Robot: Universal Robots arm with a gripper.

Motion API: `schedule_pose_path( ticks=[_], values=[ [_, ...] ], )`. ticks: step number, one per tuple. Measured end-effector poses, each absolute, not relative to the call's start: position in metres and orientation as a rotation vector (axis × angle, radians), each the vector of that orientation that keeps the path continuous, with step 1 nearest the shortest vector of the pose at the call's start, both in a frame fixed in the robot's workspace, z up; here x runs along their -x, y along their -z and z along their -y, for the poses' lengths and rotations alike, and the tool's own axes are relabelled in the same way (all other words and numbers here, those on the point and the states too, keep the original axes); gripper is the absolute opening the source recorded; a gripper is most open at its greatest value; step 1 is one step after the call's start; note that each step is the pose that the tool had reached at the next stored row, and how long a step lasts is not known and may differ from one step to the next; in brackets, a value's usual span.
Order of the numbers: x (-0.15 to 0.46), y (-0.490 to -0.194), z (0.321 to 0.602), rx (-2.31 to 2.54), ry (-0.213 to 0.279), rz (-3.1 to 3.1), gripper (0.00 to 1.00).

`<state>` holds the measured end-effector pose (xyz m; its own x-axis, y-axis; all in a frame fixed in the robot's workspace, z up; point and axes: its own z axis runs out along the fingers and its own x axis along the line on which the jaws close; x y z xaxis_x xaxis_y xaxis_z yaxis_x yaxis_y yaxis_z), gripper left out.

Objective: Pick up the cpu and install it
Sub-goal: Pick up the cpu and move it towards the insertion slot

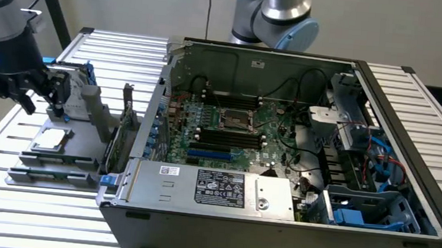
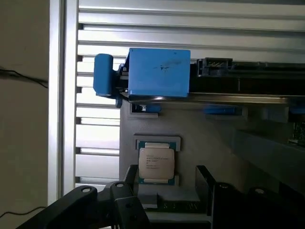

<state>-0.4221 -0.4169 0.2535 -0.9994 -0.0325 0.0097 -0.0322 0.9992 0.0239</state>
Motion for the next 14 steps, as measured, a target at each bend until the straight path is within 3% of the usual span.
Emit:
schedule_pose_path(
  ticks=[14],
  values=[
    [0.425,-0.228,0.424,-0.053,0.037,3.131,0.60]
  ],
)
